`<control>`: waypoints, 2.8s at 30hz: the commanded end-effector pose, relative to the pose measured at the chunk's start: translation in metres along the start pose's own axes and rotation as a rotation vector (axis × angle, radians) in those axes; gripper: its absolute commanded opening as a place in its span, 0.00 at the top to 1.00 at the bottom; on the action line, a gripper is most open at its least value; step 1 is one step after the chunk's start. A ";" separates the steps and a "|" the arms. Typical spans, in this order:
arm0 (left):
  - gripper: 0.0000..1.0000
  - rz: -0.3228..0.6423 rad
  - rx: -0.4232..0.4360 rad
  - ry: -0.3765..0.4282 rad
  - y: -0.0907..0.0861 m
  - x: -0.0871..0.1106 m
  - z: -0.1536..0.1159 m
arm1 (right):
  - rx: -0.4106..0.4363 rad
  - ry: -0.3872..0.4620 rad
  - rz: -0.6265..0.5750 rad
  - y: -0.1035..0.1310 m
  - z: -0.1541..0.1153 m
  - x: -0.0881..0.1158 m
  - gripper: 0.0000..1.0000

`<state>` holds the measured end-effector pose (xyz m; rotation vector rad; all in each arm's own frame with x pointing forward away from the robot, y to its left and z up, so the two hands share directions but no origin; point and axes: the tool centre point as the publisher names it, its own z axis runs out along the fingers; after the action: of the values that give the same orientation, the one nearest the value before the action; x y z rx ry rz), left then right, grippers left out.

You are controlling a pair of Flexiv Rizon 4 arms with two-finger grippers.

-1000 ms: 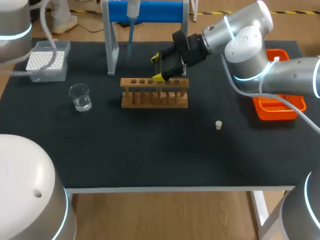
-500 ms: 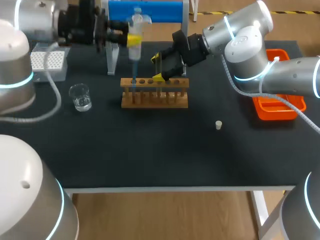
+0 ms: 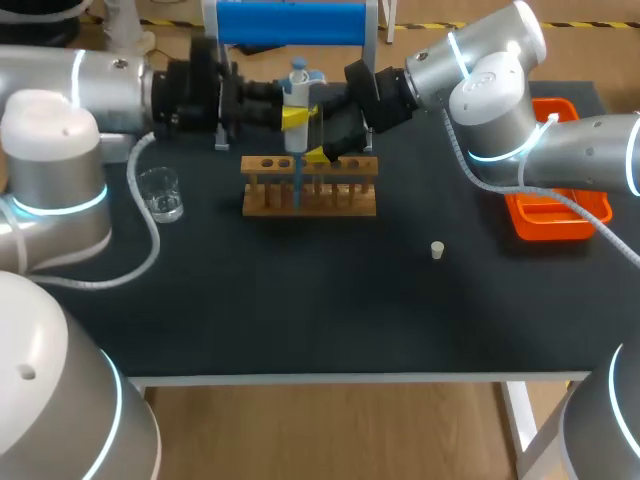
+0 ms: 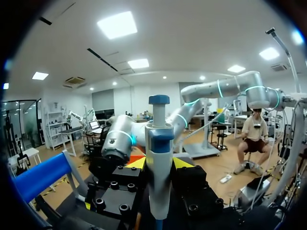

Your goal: Invert the test tube, pick up the pipette, mount the tip to pipette, aspirate from beaker and dispense into the tube, eject the tip, return the pipette, and cap with the stopper.

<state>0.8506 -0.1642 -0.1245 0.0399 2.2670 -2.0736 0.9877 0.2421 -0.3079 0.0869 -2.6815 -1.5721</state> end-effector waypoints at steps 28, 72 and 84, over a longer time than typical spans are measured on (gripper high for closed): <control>1.00 -0.002 -0.019 -0.017 0.000 0.002 0.005 | 0.003 -0.004 -0.011 0.001 -0.013 0.005 0.00; 1.00 -0.002 -0.019 -0.017 0.000 0.002 0.005 | -0.486 0.081 -0.139 0.073 -0.131 0.130 0.00; 1.00 -0.002 -0.019 -0.017 0.000 0.002 0.005 | -0.485 0.103 -0.009 0.092 -0.104 0.132 0.00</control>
<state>0.8484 -0.1684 -0.1241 0.0182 2.2848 -2.0426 0.8587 0.1807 -0.1762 0.1697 -2.1527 -2.1031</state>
